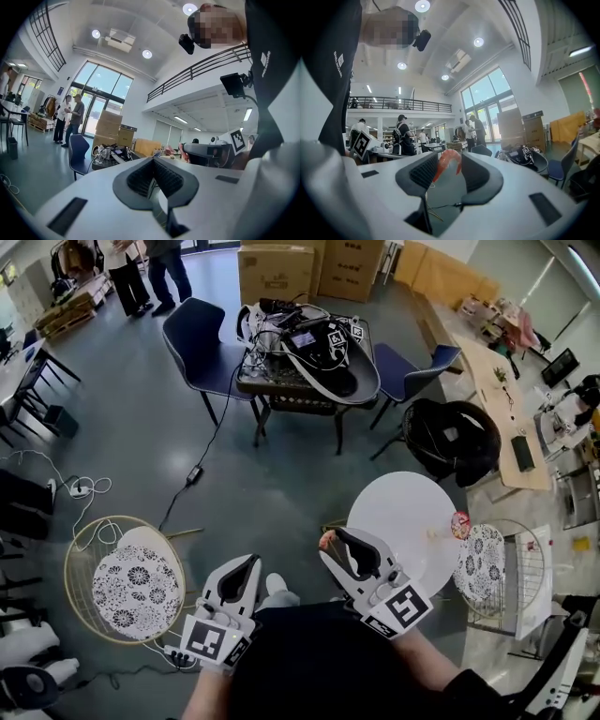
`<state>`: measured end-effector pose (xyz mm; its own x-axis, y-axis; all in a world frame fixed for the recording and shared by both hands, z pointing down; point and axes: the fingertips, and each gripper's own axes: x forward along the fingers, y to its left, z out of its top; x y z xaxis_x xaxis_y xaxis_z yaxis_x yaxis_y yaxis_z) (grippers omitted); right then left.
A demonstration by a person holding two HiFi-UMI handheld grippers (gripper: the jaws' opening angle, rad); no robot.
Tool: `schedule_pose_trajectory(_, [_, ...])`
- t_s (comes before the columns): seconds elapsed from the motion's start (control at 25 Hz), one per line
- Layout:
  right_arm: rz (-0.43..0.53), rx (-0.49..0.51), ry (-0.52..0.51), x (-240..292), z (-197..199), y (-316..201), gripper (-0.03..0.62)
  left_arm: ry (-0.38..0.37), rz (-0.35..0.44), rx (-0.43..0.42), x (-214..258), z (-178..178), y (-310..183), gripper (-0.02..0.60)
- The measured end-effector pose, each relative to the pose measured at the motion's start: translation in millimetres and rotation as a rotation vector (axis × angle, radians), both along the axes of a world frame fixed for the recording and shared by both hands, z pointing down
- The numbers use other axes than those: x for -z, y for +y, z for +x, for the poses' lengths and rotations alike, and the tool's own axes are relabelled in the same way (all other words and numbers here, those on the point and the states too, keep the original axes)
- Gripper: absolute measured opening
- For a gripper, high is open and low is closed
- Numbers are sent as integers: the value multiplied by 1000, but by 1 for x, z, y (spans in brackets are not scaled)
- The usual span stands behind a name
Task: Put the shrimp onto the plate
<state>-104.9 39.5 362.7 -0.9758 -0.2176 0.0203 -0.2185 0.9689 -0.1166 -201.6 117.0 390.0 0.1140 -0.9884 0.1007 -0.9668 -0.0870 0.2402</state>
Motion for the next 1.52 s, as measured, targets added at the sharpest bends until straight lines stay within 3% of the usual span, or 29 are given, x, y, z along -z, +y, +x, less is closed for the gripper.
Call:
schedule_pose_trajectory(0.36, [1, -85, -6, -1, -29, -21, 164, 50, 5, -65, -5, -37, -22, 6])
schedule_pose_trajectory(0.68, [-13, -149, -6, -3, -33, -40, 164, 50, -9, -124, -7, -39, -46, 6])
schedule_pose_trajectory(1.08, [-46, -248, -10, -5, -3, -75, 164, 34, -27, -233, -3, -9, -89, 6])
schedule_pose_trajectory(1.52, [-69, -457, 75, -29, 89, -120, 164, 13, -60, -389, 0, 64, -140, 6])
